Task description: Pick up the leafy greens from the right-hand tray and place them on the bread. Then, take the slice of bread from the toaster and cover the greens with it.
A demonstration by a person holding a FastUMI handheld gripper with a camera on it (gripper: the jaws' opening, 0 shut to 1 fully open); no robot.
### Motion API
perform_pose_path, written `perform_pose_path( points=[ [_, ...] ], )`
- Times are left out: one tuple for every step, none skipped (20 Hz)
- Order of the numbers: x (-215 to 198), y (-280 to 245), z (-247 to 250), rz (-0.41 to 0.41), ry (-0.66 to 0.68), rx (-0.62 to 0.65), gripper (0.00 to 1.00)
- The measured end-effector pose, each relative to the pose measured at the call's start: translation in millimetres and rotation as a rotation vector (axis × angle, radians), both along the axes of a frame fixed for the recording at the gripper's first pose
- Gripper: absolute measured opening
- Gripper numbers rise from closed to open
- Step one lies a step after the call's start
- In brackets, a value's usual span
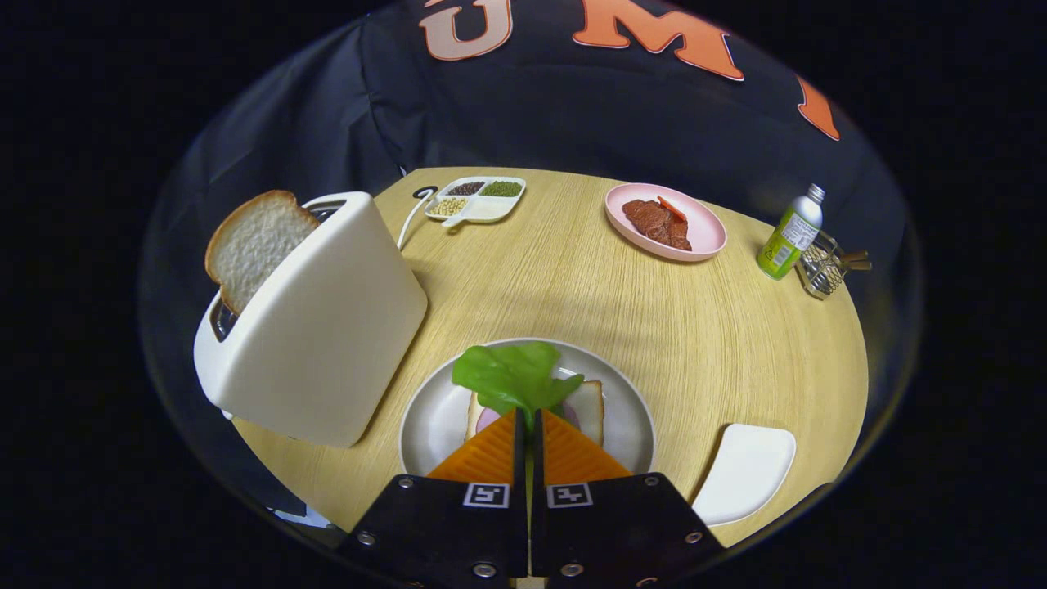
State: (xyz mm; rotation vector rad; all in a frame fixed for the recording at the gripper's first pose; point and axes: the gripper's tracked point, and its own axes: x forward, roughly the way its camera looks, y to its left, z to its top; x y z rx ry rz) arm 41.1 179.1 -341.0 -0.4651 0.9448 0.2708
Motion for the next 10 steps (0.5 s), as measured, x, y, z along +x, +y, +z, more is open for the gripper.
perform_pose_path(
  points=[
    [-1.7,-0.1,-3.1,-0.003,0.010,0.000,0.03],
    [-2.5,-1.7,-6.1,-0.005,0.013,-0.005,0.04],
    [-2.4,-4.1,-8.3,-0.006,0.014,-0.014,0.10],
    [-4.1,-6.4,-7.9,-0.007,0.013,-0.021,0.12],
    [-4.2,-8.3,-8.8,-0.010,0.007,-0.028,0.16],
    [-4.2,-9.1,-8.3,-0.013,0.005,-0.030,0.20],
    [-5.2,-9.6,-8.1,-0.020,0.003,-0.030,0.28],
    [-5.2,-11.5,-7.3,-0.028,0.003,-0.032,0.33],
    [-6.4,-13.8,-5.0,-0.036,0.000,-0.033,0.43],
    [-7.2,-15.9,-2.6,-0.047,-0.004,-0.034,0.49]
  ],
)
